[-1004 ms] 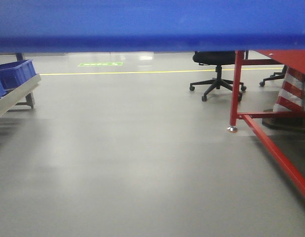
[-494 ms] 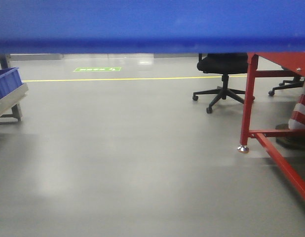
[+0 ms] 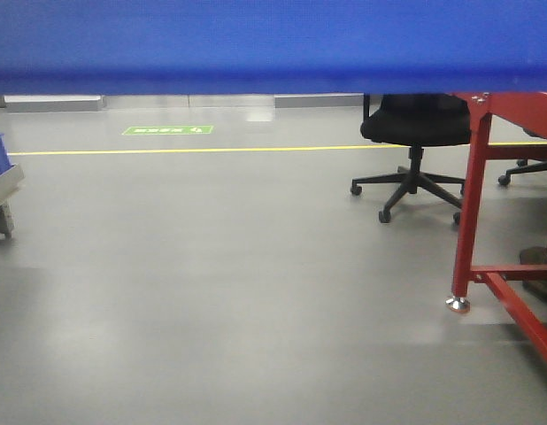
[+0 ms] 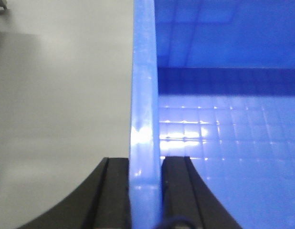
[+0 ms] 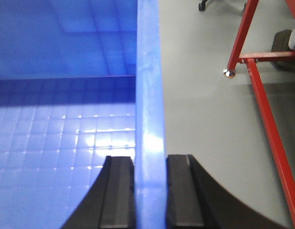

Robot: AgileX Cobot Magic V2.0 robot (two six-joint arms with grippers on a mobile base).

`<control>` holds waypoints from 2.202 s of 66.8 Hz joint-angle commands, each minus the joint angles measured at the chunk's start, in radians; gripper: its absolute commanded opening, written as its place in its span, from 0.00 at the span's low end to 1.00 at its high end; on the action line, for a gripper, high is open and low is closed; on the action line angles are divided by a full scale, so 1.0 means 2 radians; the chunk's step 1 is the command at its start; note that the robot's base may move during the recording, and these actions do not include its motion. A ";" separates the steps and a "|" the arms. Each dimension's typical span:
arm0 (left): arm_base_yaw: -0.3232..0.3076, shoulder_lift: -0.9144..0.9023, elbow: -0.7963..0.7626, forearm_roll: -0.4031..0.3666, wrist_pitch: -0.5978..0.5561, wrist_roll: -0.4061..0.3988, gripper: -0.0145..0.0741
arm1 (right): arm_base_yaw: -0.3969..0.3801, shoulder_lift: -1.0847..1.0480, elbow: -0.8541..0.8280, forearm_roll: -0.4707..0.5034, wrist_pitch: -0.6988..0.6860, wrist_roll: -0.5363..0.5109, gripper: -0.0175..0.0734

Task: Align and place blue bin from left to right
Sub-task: 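Carry the blue bin across the floor past the red table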

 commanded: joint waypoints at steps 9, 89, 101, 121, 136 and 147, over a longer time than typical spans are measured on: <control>-0.005 -0.005 -0.005 0.018 -0.040 -0.004 0.04 | 0.004 -0.008 -0.005 -0.016 -0.038 -0.001 0.11; -0.005 -0.004 -0.005 0.018 -0.039 -0.004 0.04 | 0.004 -0.008 -0.005 -0.016 -0.038 -0.001 0.11; -0.005 -0.004 -0.005 0.018 -0.041 -0.004 0.04 | 0.004 -0.008 -0.005 -0.016 -0.038 -0.001 0.11; -0.005 -0.004 -0.005 0.018 -0.041 -0.004 0.04 | 0.004 -0.008 -0.005 -0.016 -0.038 -0.001 0.11; -0.005 -0.004 -0.005 0.018 -0.041 -0.004 0.04 | 0.004 -0.008 -0.005 -0.016 -0.038 -0.001 0.11; -0.005 -0.004 -0.005 0.018 -0.041 -0.004 0.04 | 0.004 -0.008 -0.005 -0.016 -0.038 -0.001 0.11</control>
